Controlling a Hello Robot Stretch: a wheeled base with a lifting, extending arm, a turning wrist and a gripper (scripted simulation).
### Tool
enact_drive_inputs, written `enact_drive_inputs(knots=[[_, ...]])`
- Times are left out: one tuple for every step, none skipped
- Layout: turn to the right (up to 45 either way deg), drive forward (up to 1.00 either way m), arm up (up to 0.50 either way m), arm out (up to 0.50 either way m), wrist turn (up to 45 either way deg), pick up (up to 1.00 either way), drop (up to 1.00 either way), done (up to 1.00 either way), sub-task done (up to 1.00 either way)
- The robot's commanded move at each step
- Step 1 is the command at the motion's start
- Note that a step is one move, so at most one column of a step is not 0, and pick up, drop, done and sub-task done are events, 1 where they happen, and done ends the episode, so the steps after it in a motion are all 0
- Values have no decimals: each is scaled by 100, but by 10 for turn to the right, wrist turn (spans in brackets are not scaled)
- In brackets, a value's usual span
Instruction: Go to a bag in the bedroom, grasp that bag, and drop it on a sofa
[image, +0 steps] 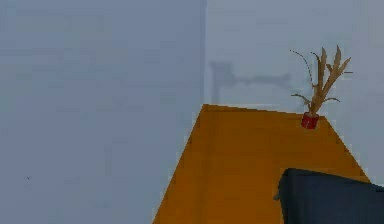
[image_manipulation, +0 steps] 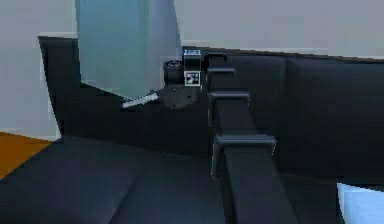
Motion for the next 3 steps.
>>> enact_drive_inputs(knots=[[0, 0, 0, 0, 450, 0, 0, 0, 0], [0, 0, -40, 0, 0, 0, 0, 0, 0], [0, 0, -50, 0, 0, 0, 0, 0, 0]])
